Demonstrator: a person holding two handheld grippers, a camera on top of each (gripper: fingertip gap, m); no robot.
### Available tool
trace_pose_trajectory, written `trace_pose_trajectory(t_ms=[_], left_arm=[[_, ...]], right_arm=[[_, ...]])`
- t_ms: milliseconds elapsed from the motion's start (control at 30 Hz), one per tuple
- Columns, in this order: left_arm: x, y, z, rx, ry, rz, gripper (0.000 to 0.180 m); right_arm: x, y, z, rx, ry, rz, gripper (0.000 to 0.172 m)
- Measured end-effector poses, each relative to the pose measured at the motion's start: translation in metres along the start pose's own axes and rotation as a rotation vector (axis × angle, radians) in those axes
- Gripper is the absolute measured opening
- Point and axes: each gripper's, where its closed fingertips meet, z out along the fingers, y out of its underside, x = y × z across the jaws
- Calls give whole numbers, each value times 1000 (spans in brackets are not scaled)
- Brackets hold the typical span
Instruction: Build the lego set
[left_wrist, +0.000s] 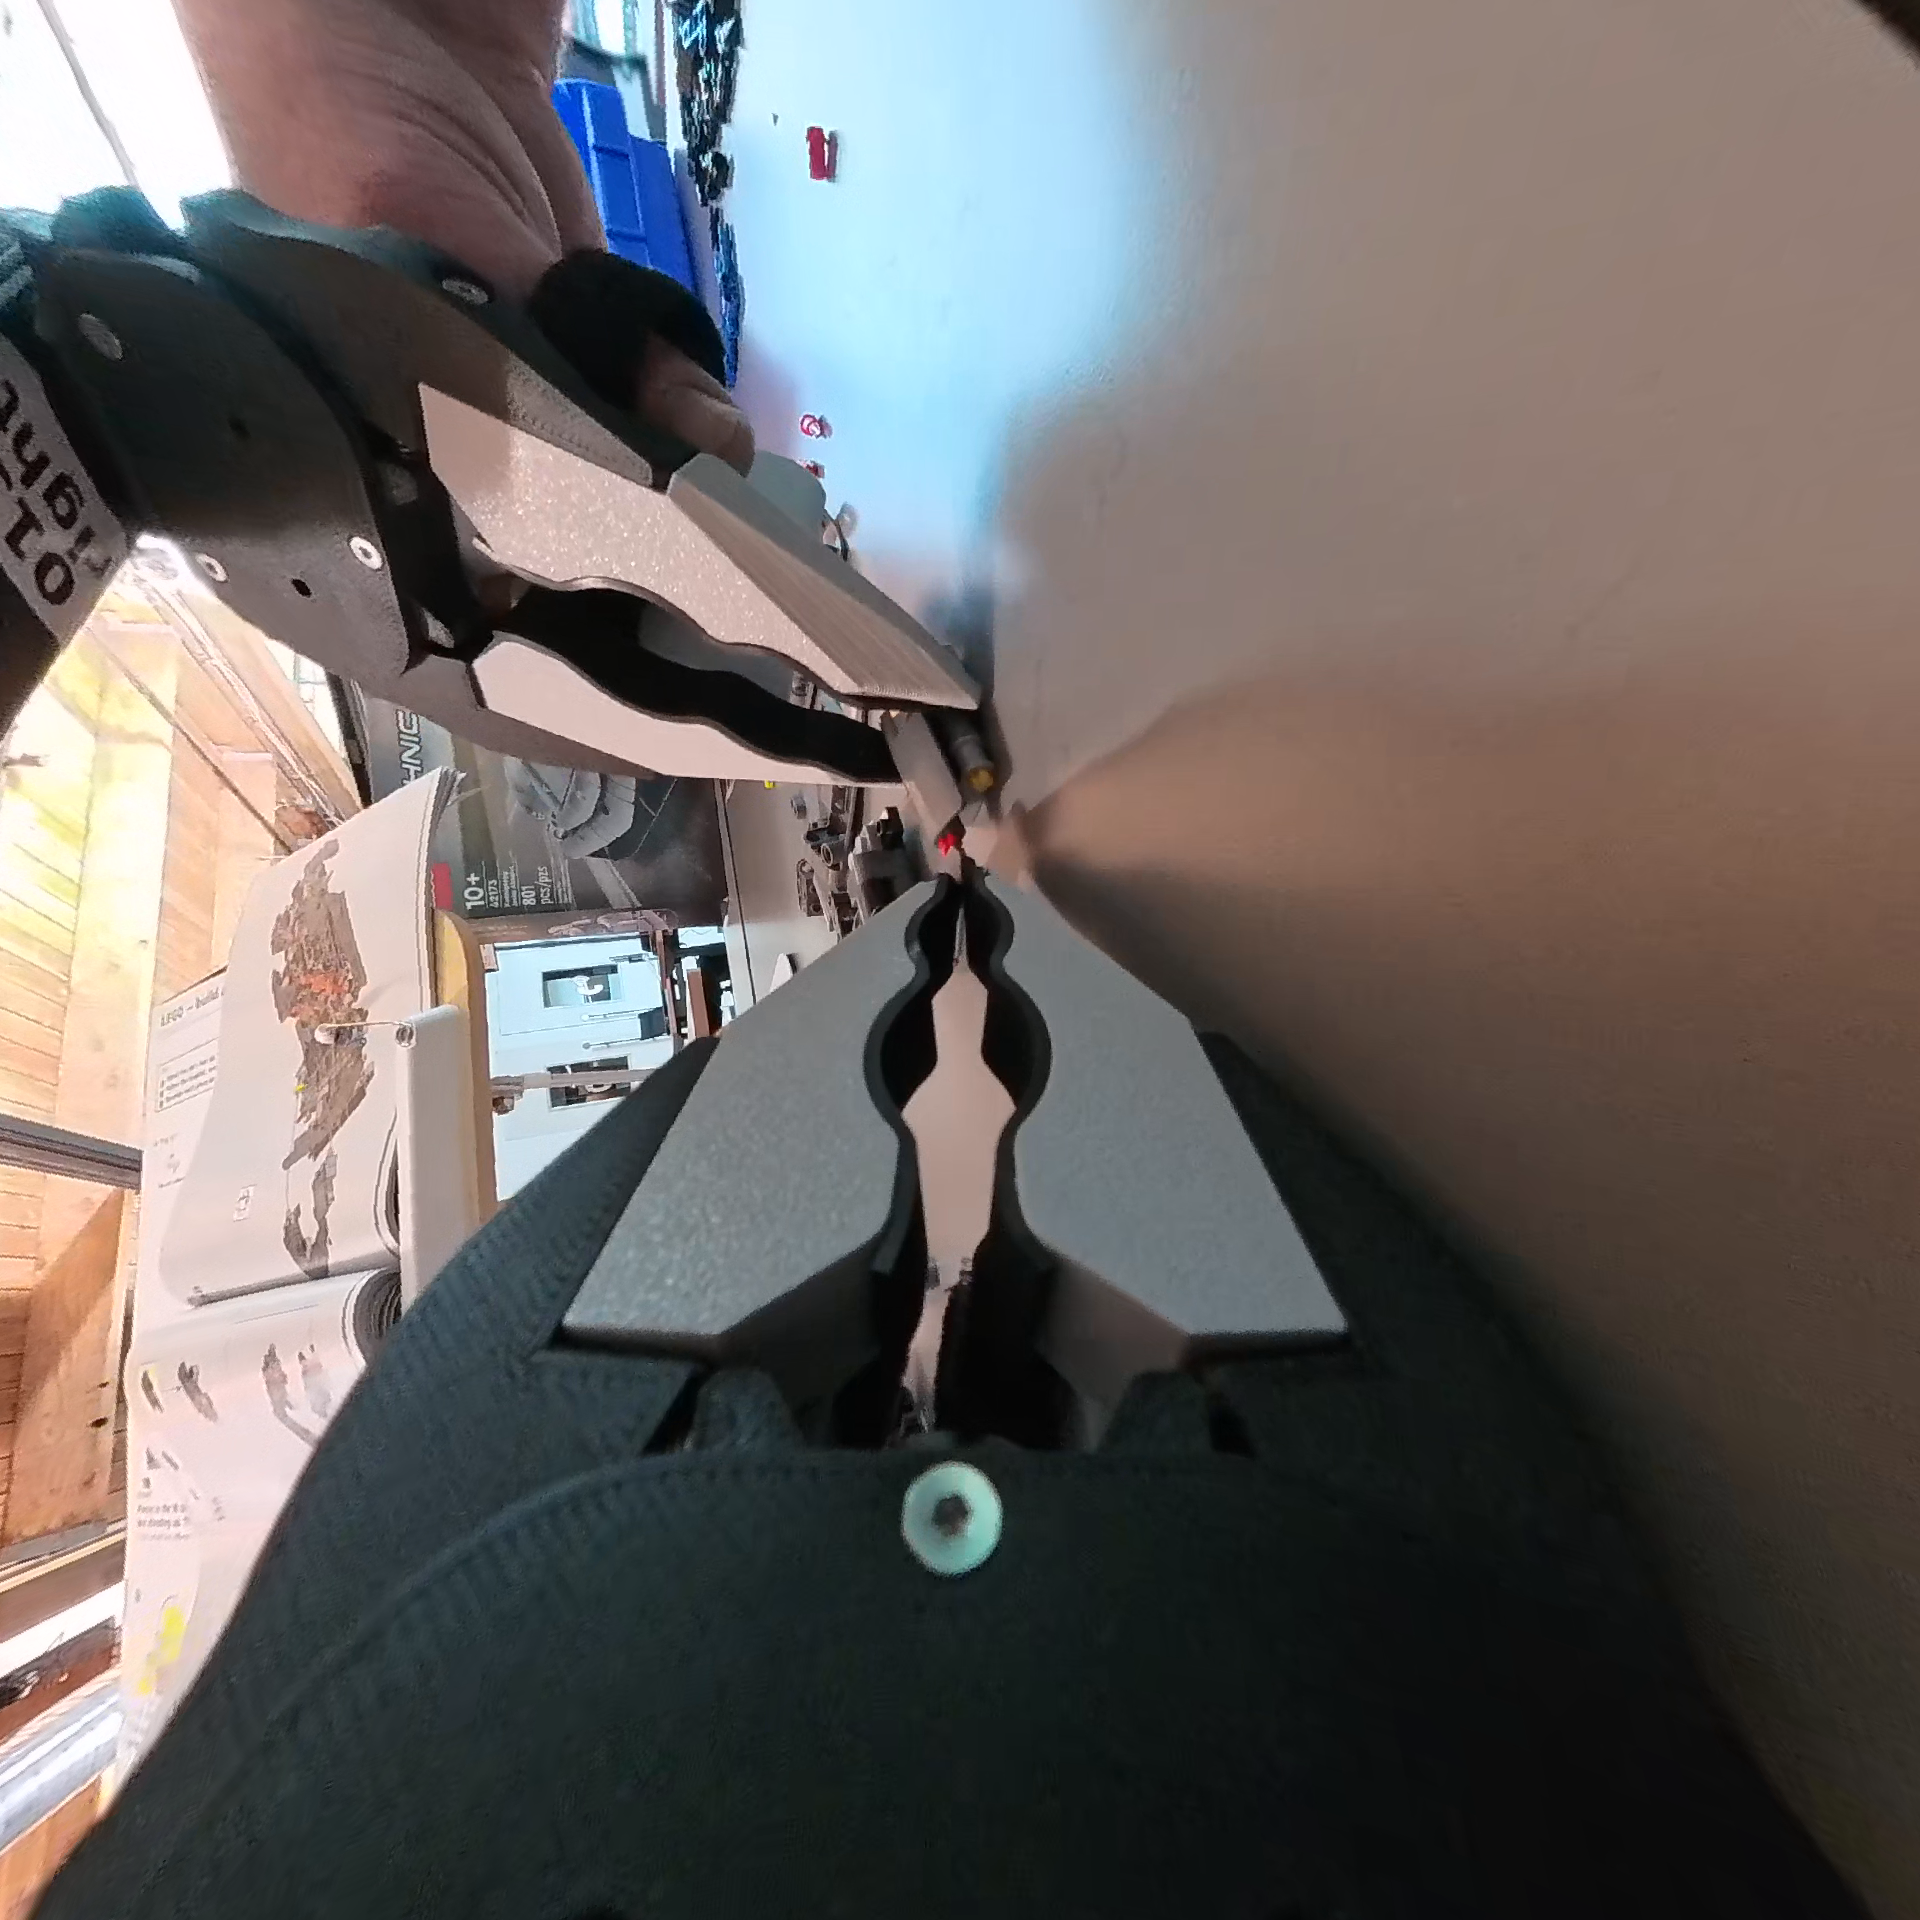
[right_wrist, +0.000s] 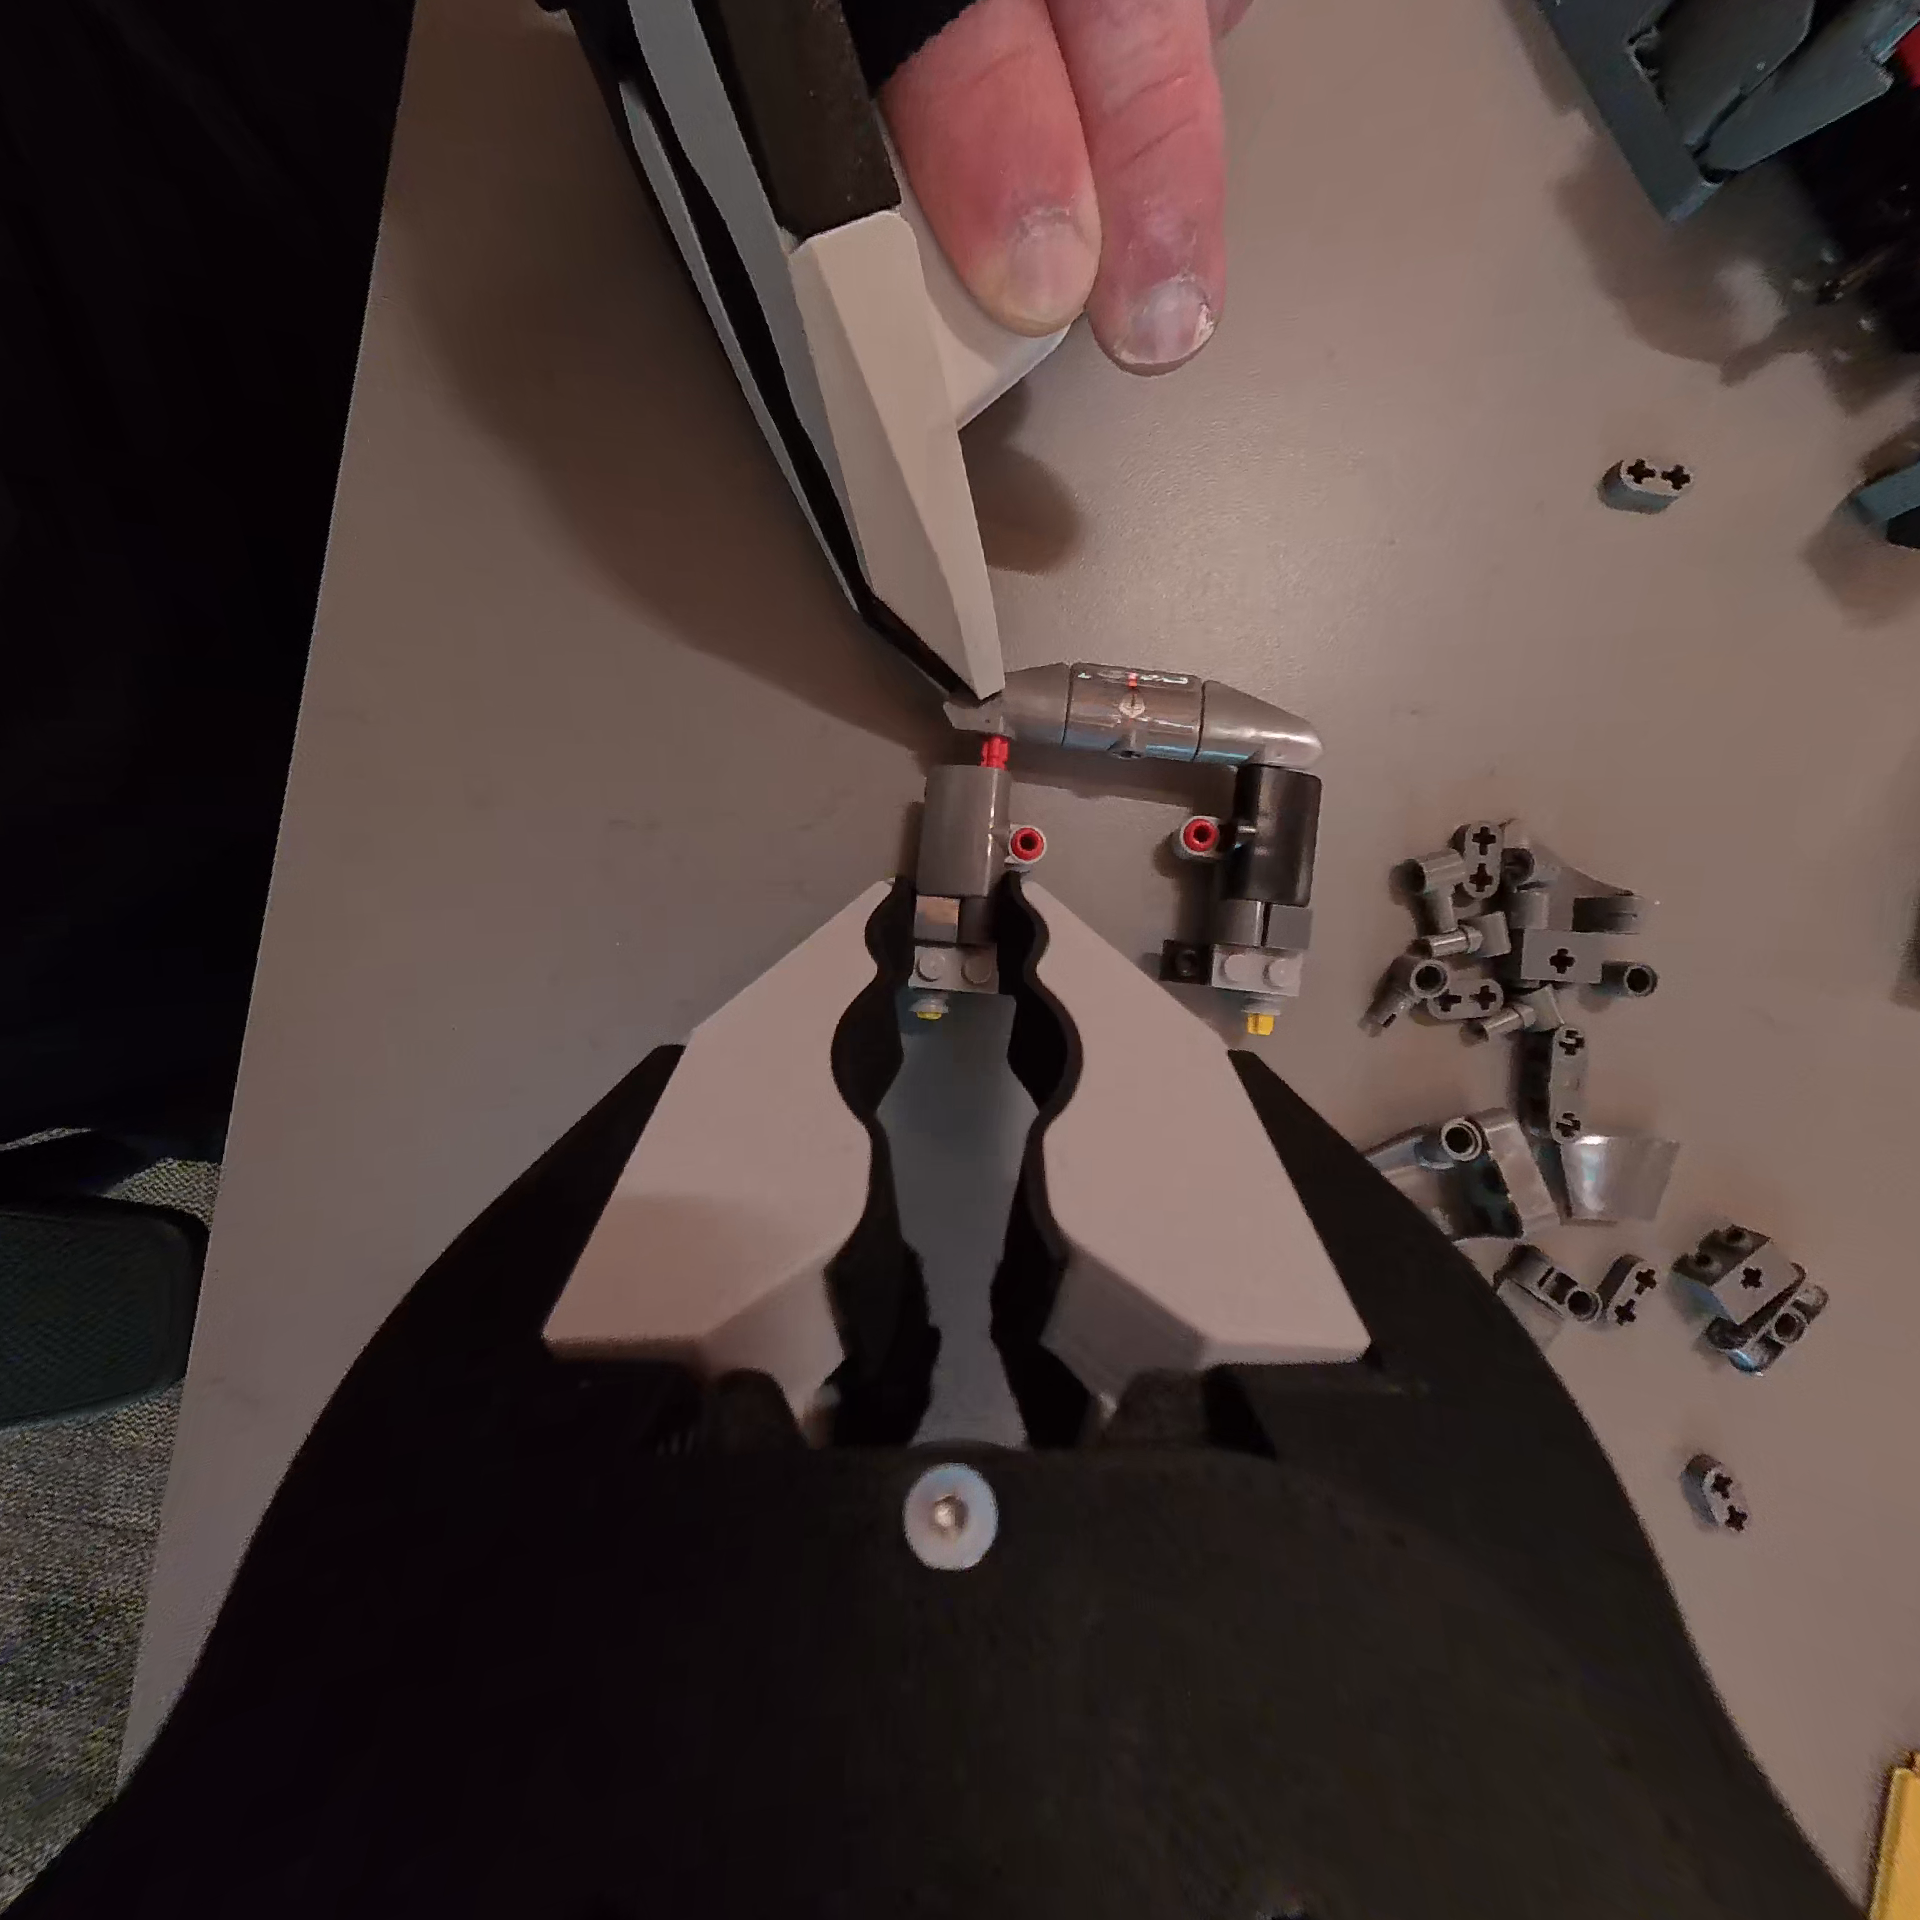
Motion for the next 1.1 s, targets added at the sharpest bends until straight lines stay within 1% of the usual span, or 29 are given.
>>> trace_pose_trajectory(t_ms=[667,1100], left_arm=[[2,-4,2,20,4,-10,0],[3,-6,1,58,21,-26,0]], right_arm=[[0,-1,0,112,-12,27,13],[-1,-1,0,109,-86,-62,13]])
